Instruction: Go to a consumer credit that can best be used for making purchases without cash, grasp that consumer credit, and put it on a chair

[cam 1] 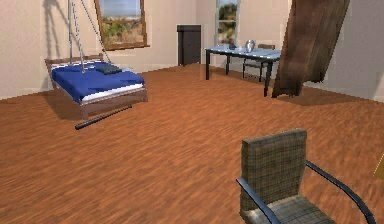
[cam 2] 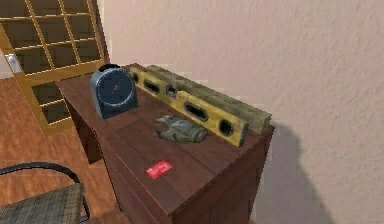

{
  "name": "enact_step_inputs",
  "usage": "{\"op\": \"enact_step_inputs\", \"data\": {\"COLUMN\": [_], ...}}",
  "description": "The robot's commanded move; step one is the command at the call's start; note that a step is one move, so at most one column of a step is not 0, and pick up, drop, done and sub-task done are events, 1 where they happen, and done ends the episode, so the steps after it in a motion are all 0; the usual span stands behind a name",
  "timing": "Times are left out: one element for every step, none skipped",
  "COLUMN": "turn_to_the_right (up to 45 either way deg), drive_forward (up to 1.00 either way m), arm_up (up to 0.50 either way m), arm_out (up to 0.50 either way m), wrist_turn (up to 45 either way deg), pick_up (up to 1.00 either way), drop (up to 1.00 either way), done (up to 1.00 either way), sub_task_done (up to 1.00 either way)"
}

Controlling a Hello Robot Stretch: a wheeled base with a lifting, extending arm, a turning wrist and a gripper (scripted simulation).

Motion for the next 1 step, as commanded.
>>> {"op": "enact_step_inputs", "data": {"turn_to_the_right": [0.0], "drive_forward": [0.00], "arm_up": [0.38], "arm_out": [0.00], "wrist_turn": [0.0], "pick_up": [0.00], "drop": [0.00], "done": [0.00], "sub_task_done": [0.00]}}
